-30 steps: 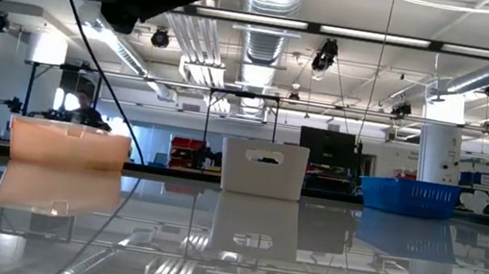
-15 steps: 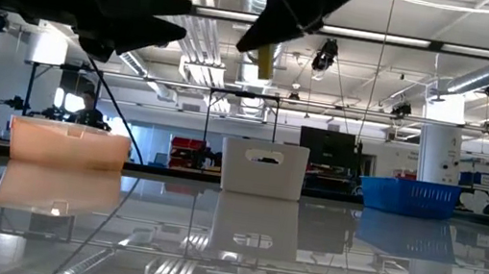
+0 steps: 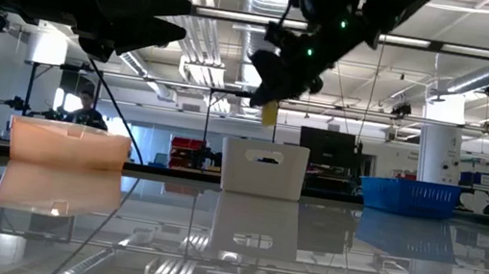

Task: Sort & place blocks by color
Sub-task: Put the yellow block into the white bin, then return to Home Position

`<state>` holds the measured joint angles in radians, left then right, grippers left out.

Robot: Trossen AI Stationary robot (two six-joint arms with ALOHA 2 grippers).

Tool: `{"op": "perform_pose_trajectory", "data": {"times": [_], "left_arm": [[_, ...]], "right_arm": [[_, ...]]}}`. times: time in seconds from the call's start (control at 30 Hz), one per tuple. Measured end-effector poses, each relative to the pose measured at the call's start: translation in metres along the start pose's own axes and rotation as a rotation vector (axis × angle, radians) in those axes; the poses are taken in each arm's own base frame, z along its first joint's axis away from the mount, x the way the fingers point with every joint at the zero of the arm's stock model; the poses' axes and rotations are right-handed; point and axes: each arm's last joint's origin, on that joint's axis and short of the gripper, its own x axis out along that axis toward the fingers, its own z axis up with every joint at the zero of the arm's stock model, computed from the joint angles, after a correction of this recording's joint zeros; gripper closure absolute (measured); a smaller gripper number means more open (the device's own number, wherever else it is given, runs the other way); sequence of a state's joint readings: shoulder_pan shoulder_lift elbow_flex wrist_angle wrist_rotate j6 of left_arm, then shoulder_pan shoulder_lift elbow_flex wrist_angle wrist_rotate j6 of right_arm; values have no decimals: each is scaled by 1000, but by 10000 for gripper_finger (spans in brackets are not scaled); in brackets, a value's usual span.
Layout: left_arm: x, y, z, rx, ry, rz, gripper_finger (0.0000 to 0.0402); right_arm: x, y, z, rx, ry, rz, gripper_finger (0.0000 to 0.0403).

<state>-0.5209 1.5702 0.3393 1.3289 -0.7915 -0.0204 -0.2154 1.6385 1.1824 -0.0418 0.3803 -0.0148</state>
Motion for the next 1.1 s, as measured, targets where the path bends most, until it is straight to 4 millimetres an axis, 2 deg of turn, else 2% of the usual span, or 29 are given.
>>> {"op": "perform_pose_trajectory", "data": {"times": [0.2,0.43,0.63,0.9,1.1], "left_arm": [[0,0,0,1,0,2,136],[0,1,0,3,1,3,136],[0,1,-1,13,2,4,136],[0,1,-1,35,4,4,136],[0,1,-1,42,5,4,136]], "right_arm": [[20,-31,-39,184,-22,6,319],[23,-36,-70,243,-44,-7,319],[23,-36,-74,270,-57,-8,316],[23,-37,-65,290,-80,-9,250],[23,-37,-58,292,-99,-9,250]]}}
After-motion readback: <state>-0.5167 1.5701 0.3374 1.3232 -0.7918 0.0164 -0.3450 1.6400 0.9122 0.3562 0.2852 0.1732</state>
